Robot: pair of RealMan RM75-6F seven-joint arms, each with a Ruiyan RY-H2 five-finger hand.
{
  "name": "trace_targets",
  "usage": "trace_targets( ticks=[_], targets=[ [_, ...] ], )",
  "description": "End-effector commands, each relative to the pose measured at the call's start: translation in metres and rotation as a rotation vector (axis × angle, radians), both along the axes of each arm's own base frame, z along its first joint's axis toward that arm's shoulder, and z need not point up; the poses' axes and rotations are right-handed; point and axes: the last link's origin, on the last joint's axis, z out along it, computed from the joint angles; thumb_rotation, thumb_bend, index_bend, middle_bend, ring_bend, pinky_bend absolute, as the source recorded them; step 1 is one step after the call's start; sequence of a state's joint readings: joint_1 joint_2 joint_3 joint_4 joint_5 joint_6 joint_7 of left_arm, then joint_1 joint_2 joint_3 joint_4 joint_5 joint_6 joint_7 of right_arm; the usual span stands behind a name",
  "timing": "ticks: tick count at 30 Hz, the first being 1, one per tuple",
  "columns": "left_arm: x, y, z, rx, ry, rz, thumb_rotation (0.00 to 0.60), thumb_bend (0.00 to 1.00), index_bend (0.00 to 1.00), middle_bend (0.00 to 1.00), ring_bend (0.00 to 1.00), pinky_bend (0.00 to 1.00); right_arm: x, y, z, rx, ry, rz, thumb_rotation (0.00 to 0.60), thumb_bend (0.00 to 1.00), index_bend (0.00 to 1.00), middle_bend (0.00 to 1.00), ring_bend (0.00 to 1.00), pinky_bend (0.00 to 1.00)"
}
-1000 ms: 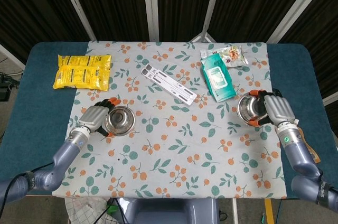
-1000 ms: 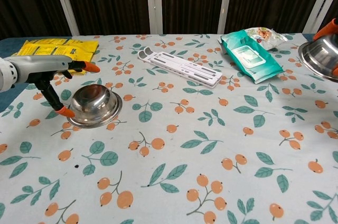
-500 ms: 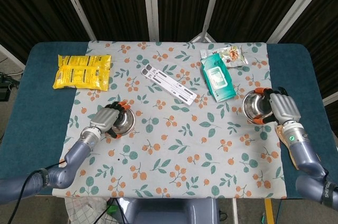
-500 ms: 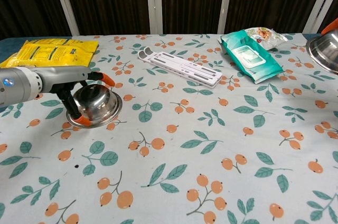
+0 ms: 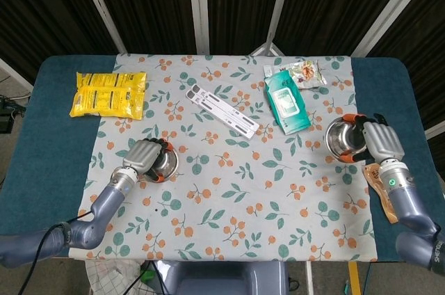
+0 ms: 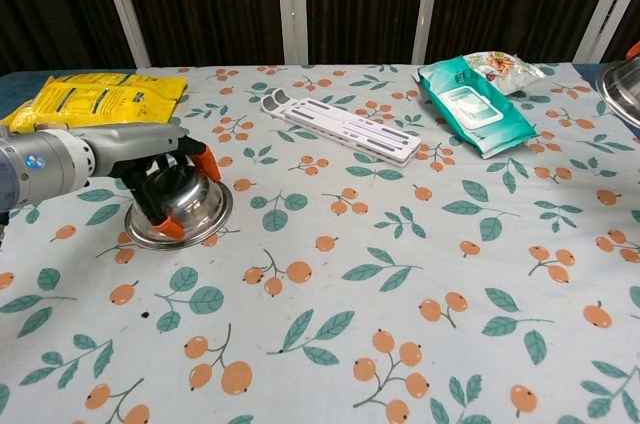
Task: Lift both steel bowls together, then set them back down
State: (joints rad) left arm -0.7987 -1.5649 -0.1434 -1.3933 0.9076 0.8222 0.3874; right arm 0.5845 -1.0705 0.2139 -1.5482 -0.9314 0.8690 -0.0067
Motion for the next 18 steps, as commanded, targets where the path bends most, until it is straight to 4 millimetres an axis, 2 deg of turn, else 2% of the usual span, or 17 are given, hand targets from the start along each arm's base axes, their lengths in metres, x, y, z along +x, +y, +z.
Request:
trace_targets(
  ticks=[1,3,7,10,13,18],
  targets=[
    [0.001,0.001,0.003,0.023,-0.005,-0.006,0.6,0.04,0.4,0.3,0.28,0.41,0.0,0.0,0.002,-0.009,-0.002,0.0,0.6,0.08,0.34,0.31,0.4,0.04],
    [0.004,0.001,0.008,0.038,-0.025,-0.007,0.6,0.04,0.4,0.3,0.28,0.41,0.001,-0.001,0.004,-0.016,-0.008,0.0,0.6,0.08,0.34,0.31,0.4,0.04],
    [0.014,-0.001,0.028,0.078,-0.181,0.009,0.6,0.04,0.4,0.3,0.28,0.41,0.005,-0.004,0.012,-0.047,-0.037,0.009,0.6,0.08,0.35,0.31,0.4,0.05],
    [0.024,-0.004,0.045,0.095,-0.411,0.056,0.6,0.04,0.4,0.3,0.28,0.41,0.012,-0.007,0.015,-0.067,-0.094,0.023,0.6,0.08,0.35,0.31,0.4,0.05],
    [0.032,-0.008,0.069,0.124,-0.764,0.119,0.6,0.04,0.4,0.29,0.27,0.41,0.025,-0.012,0.014,-0.069,-0.249,0.039,0.6,0.08,0.36,0.31,0.4,0.05],
    [0.024,-0.006,0.1,0.199,-1.03,0.072,0.6,0.04,0.4,0.28,0.26,0.4,0.042,-0.02,0.011,-0.047,-0.496,0.071,0.6,0.08,0.36,0.31,0.4,0.05]
  ],
)
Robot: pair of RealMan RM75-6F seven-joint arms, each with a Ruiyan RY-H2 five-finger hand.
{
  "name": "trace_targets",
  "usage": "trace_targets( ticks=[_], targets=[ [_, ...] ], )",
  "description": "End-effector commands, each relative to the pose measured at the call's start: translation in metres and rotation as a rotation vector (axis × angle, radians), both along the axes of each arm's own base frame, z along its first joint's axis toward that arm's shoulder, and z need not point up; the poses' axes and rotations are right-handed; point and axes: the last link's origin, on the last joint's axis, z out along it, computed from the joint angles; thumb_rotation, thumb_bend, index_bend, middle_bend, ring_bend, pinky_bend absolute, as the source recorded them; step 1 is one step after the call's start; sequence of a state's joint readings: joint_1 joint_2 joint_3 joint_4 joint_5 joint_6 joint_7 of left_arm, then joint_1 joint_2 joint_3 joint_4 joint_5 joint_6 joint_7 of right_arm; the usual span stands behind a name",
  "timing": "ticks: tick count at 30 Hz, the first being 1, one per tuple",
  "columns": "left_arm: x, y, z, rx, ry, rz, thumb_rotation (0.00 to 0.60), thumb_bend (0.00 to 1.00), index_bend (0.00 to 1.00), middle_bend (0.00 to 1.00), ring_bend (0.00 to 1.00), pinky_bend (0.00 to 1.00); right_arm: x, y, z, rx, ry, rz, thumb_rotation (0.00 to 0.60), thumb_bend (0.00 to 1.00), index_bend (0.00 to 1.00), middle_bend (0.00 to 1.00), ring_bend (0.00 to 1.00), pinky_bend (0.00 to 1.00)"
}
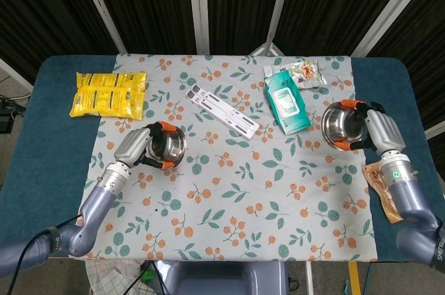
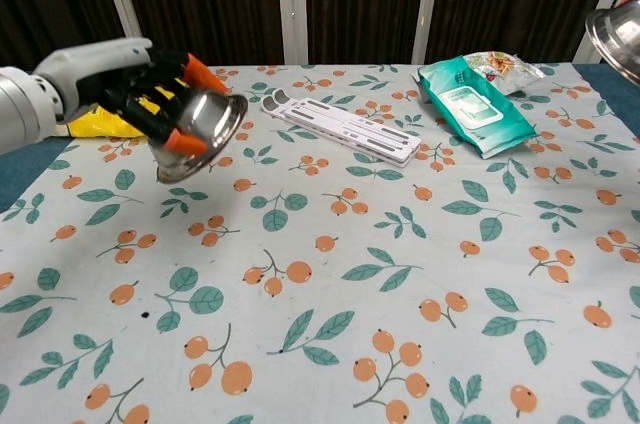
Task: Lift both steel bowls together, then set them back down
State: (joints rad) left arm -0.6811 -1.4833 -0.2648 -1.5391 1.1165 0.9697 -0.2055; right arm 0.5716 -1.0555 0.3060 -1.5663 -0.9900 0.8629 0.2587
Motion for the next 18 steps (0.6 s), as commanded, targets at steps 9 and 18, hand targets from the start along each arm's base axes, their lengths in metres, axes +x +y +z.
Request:
trace_targets(
  ticks=[9,18],
  targets=[
    [-0.005,0.003,0.053,0.191,-0.62,-0.078,0.6,0.03,0.38,0.23,0.22,0.4,0.047,-0.014,-0.018,0.115,-0.643,0.1,0.6,0.08,0.37,0.31,0.4,0.05],
    [0.018,-0.002,0.019,0.183,-0.694,-0.152,0.6,0.03,0.37,0.23,0.22,0.4,0.085,-0.009,-0.047,0.27,-0.835,0.157,0.6,0.08,0.37,0.31,0.4,0.05]
  ],
)
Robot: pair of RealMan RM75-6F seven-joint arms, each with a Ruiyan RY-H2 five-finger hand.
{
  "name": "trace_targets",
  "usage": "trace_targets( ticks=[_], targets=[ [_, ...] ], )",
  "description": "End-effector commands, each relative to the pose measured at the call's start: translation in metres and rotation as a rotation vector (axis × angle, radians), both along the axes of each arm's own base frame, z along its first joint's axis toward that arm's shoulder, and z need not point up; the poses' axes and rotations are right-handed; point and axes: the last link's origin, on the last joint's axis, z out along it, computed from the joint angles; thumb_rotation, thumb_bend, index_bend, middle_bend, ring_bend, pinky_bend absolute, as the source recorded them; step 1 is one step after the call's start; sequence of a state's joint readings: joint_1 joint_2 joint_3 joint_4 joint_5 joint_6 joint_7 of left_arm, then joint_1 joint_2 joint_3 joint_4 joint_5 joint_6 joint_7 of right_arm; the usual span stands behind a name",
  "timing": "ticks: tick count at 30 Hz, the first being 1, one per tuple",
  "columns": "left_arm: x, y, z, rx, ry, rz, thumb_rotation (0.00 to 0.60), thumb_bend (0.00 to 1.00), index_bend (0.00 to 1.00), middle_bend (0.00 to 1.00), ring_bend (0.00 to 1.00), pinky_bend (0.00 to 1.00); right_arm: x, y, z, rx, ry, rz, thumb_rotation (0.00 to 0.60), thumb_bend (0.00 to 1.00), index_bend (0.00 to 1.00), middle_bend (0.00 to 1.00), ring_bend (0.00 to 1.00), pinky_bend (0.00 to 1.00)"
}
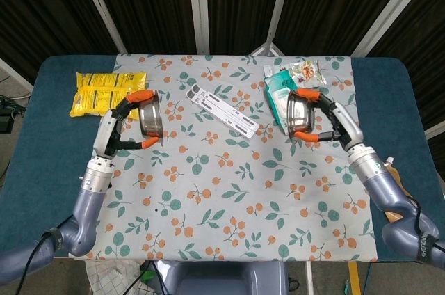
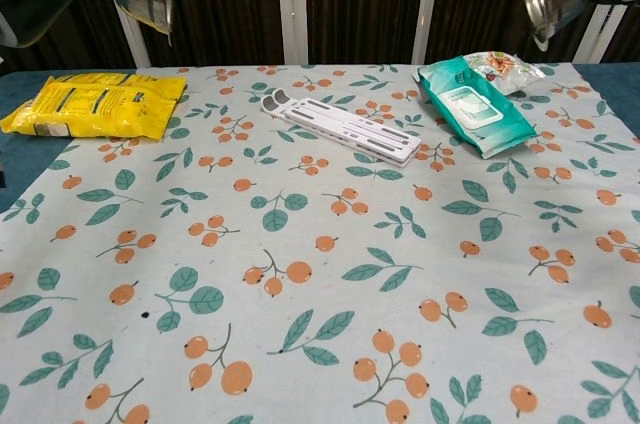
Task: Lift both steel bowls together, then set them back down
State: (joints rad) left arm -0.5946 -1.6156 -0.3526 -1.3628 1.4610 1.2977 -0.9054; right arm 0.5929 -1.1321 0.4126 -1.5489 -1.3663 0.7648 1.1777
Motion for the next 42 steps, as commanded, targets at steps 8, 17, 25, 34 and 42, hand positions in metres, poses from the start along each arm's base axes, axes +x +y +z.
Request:
trace_targets(
  ticks=[8,17,25,34,42],
  targets=[
    [0.022,-0.007,-0.043,0.005,-0.019,-0.061,0.6,0.03,0.37,0.24,0.22,0.4,0.05,0.002,-0.038,0.104,-0.097,0.099,0.6,0.08,0.37,0.31,0.4,0.05],
    [0.034,-0.012,-0.058,0.036,-0.029,-0.087,0.6,0.03,0.37,0.24,0.22,0.4,0.065,0.005,-0.056,0.124,-0.087,0.106,0.6,0.08,0.37,0.31,0.4,0.05],
    [0.053,-0.021,-0.075,0.088,0.009,-0.141,0.6,0.03,0.37,0.24,0.22,0.4,0.075,0.01,-0.069,0.15,-0.104,0.104,0.6,0.08,0.37,0.31,0.41,0.05],
    [0.059,-0.028,-0.093,0.104,0.037,-0.166,0.6,0.02,0.37,0.23,0.22,0.4,0.098,0.012,-0.075,0.172,-0.184,0.094,0.6,0.08,0.38,0.31,0.41,0.05],
    [0.062,-0.028,-0.096,0.149,0.042,-0.184,0.6,0.02,0.38,0.22,0.22,0.4,0.113,0.02,-0.082,0.197,-0.186,0.103,0.6,0.08,0.38,0.31,0.41,0.05]
  ],
)
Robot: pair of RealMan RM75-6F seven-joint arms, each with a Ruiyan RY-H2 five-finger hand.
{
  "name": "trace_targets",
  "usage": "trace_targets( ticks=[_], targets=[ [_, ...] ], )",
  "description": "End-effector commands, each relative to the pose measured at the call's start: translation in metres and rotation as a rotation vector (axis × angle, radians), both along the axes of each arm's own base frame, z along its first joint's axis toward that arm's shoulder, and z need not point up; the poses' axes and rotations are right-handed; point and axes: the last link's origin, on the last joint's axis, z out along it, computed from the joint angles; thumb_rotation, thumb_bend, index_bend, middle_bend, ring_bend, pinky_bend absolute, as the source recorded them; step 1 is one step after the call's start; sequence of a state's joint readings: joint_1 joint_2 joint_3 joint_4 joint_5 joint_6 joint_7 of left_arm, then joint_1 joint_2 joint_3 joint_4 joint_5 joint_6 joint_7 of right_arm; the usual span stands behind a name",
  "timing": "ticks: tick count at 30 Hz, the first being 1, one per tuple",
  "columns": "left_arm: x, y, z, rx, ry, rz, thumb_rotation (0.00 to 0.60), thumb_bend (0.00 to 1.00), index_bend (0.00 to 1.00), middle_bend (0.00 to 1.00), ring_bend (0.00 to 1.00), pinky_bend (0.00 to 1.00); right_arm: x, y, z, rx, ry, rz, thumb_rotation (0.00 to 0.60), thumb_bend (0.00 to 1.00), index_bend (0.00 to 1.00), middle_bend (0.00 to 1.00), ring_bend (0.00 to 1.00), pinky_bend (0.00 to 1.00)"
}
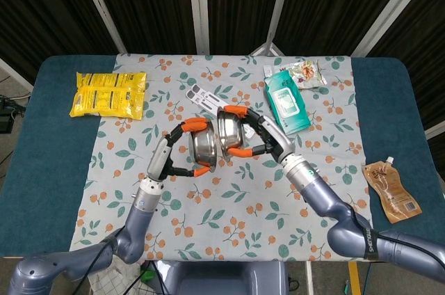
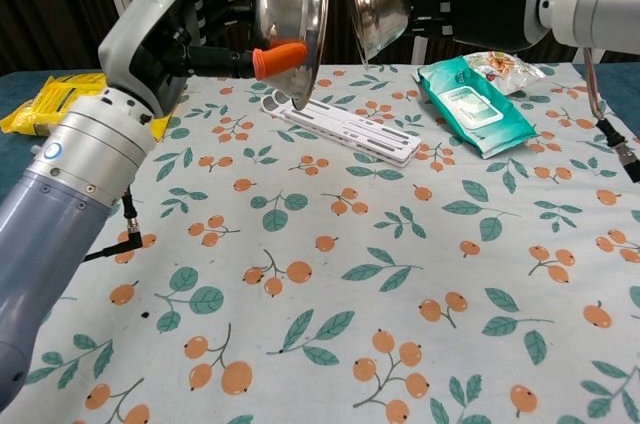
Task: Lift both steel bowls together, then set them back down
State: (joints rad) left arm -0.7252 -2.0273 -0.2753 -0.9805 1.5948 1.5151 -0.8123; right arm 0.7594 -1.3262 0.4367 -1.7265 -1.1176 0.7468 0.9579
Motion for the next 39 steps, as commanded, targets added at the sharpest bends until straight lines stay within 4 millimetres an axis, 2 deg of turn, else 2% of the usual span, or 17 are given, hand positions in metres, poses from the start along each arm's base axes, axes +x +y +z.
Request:
trace_targets(
  ticks=[1,18,29,39],
  targets=[
    [0.003,0.0,0.0,0.025,0.0,-0.015,0.6,0.02,0.38,0.22,0.22,0.4,0.006,0.004,-0.003,0.014,0.009,0.012,0.6,0.08,0.38,0.31,0.41,0.05],
    [0.007,-0.002,-0.002,0.047,-0.011,-0.029,0.6,0.01,0.38,0.22,0.22,0.39,0.013,0.012,-0.01,0.037,0.036,0.029,0.6,0.09,0.38,0.31,0.41,0.05],
    [0.0,0.001,0.012,0.091,-0.026,-0.025,0.6,0.02,0.38,0.22,0.22,0.39,0.003,0.006,-0.002,0.016,0.041,0.003,0.6,0.09,0.39,0.31,0.41,0.05],
    [0.0,0.0,0.008,0.074,-0.015,-0.021,0.6,0.01,0.38,0.22,0.22,0.39,0.005,0.008,-0.004,0.029,0.044,0.014,0.6,0.09,0.39,0.31,0.41,0.05]
  ],
)
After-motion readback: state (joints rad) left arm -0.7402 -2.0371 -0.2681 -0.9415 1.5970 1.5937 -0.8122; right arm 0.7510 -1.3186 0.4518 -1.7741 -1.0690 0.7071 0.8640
